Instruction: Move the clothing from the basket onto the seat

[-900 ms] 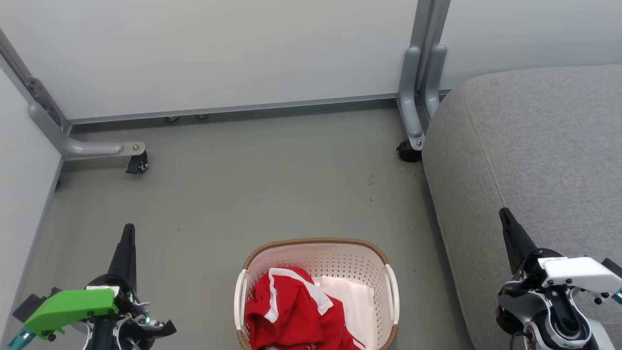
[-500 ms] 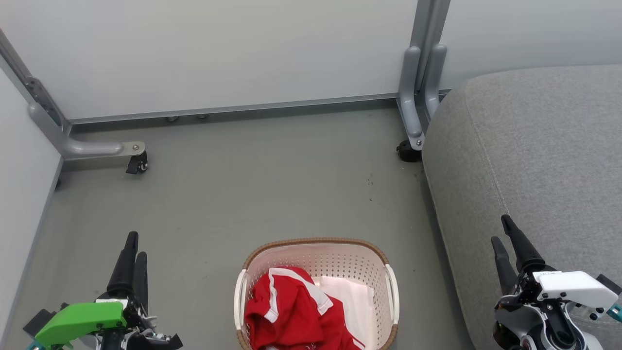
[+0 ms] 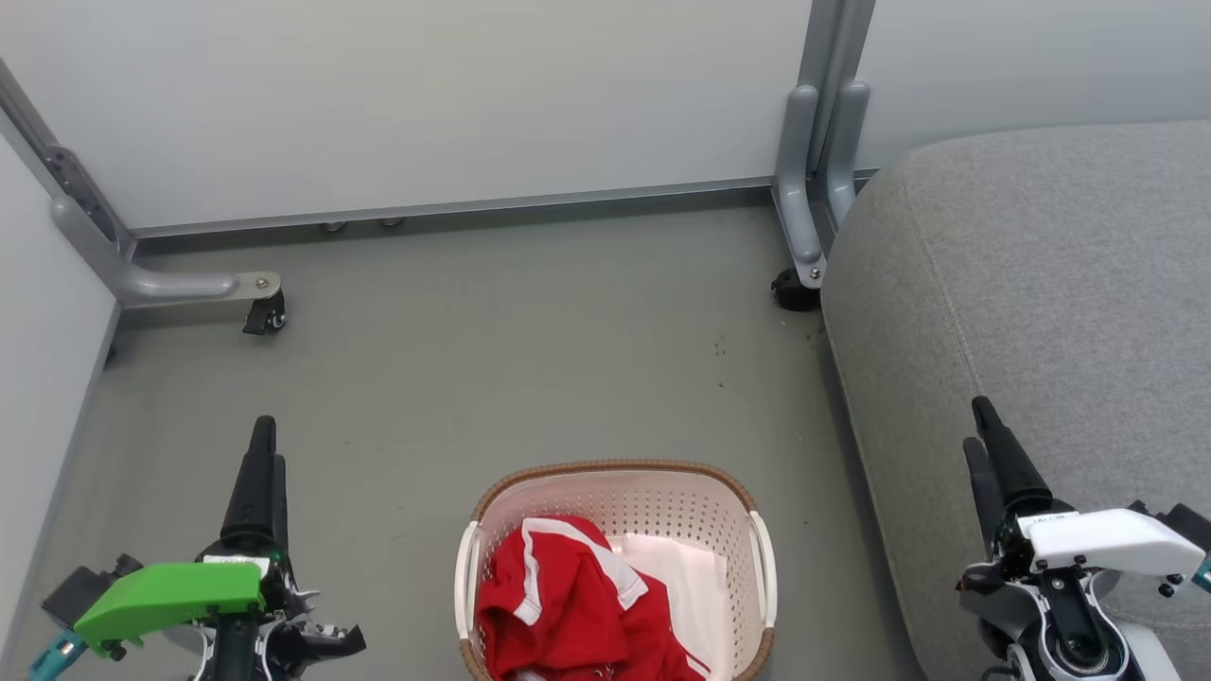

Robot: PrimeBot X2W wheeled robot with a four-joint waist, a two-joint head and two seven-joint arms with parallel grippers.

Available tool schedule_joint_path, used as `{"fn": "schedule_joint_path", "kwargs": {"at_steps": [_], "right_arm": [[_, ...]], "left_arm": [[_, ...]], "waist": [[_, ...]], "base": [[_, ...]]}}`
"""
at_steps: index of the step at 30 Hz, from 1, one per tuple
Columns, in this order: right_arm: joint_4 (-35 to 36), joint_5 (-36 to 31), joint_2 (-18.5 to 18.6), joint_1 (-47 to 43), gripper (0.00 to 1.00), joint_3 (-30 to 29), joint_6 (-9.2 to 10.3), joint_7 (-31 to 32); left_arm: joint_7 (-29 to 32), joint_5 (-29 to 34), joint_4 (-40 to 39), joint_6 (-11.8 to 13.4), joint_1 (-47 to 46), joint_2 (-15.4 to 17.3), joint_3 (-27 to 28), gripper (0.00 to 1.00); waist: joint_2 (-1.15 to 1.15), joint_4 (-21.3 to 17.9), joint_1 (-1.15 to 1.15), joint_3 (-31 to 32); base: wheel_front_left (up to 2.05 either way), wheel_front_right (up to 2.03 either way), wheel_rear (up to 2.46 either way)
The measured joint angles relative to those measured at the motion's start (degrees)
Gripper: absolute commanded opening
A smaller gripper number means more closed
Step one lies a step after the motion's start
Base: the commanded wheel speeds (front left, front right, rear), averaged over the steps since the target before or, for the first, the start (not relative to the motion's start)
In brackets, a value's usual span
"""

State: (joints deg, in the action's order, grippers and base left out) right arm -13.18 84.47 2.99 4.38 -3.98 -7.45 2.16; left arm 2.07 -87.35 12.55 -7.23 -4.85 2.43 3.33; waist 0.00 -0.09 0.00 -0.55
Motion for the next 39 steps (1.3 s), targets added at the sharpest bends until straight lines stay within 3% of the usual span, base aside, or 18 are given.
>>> {"fn": "schedule_joint_path", "kwargs": {"at_steps": [20, 39], "right_arm": [[6.17, -25.81, 1.38, -0.03, 1.0, 2.7, 0.0, -4.49], [7.5, -42.73, 1.98, -0.47, 1.0, 4.9, -0.01, -8.1]], "left_arm": [[-4.53, 22.6, -5.1, 0.0, -0.55, 0.04, -3.92, 1.0], [-8.04, 41.59, -5.55, -0.01, -0.5, 0.76, -6.82, 1.0]], "waist": [[0.0, -0.06, 0.0, -0.6], [0.0, -0.15, 0.0, -0.72]], "base": [[0.0, 0.0, 0.0], [0.0, 0.0, 0.0]]}}
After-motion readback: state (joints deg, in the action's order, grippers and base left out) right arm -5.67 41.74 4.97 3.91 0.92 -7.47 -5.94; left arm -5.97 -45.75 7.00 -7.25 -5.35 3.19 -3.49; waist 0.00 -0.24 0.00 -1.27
